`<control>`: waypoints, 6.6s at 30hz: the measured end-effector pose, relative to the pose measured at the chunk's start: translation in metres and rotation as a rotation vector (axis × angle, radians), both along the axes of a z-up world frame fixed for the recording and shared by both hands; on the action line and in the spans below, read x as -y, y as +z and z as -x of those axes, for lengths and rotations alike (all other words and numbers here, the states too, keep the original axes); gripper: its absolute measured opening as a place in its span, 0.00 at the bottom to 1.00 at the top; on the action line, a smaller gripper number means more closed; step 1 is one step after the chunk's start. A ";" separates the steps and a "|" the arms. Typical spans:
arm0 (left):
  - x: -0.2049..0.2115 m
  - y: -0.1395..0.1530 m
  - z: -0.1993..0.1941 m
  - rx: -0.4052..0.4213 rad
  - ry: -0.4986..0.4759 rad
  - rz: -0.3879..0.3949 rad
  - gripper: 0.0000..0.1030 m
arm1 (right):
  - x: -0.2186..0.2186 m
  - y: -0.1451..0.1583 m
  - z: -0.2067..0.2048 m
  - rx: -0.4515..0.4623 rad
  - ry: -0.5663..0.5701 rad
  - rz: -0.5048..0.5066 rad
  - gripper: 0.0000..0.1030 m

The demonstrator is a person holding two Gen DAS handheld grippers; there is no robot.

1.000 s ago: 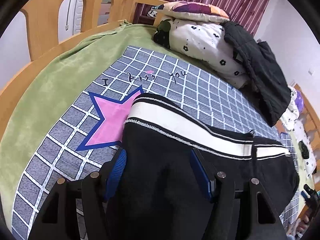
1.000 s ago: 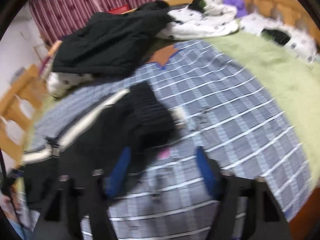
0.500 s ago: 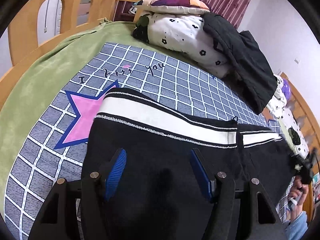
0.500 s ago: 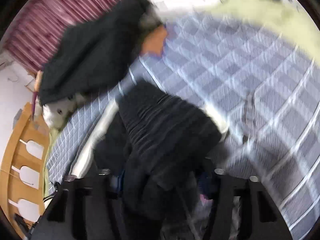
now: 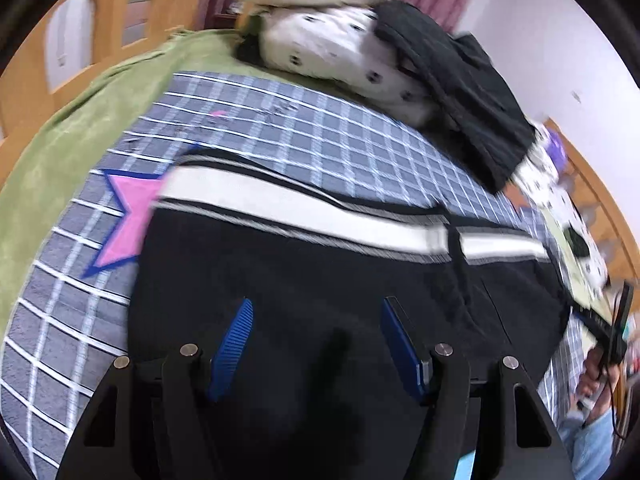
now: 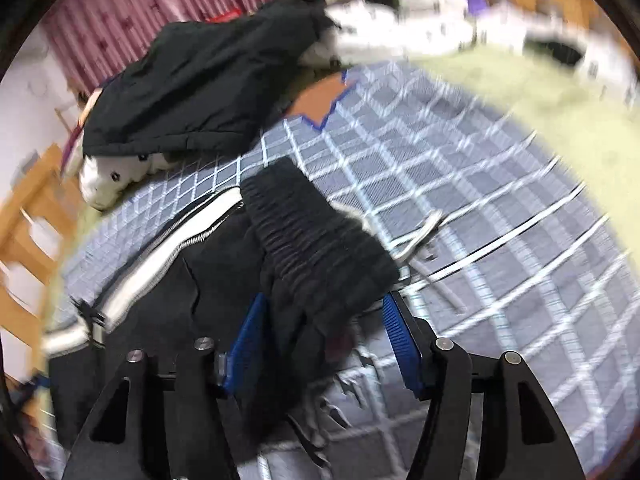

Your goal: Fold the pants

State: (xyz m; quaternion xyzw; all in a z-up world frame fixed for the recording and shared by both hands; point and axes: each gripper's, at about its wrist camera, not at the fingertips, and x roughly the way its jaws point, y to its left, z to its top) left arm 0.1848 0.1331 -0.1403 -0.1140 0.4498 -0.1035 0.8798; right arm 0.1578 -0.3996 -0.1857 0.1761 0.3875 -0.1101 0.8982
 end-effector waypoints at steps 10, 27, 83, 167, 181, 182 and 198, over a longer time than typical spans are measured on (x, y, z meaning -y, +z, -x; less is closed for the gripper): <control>0.074 -0.025 0.039 -0.088 -0.230 -0.098 0.67 | -0.132 0.038 0.031 0.058 0.299 0.294 0.58; -0.101 0.002 0.069 0.013 0.206 -0.072 0.67 | -0.300 -0.002 0.010 -0.010 0.602 0.001 0.12; -0.059 -0.060 0.047 -0.057 0.190 -0.025 0.35 | -0.185 0.003 0.024 0.004 0.399 0.233 0.52; 0.203 -0.013 0.137 0.097 -0.234 -0.036 0.76 | 0.051 0.057 0.002 0.091 0.398 0.165 0.28; 0.237 -0.043 0.075 -0.039 -0.190 -0.075 0.66 | 0.013 0.006 0.013 -0.111 0.535 0.298 0.23; 0.233 -0.037 0.072 -0.046 -0.198 -0.063 0.66 | 0.015 0.010 0.012 -0.121 0.547 0.292 0.23; 0.228 -0.055 -0.042 -0.036 -0.228 -0.012 0.69 | 0.050 -0.007 -0.098 -0.141 0.555 -0.035 0.69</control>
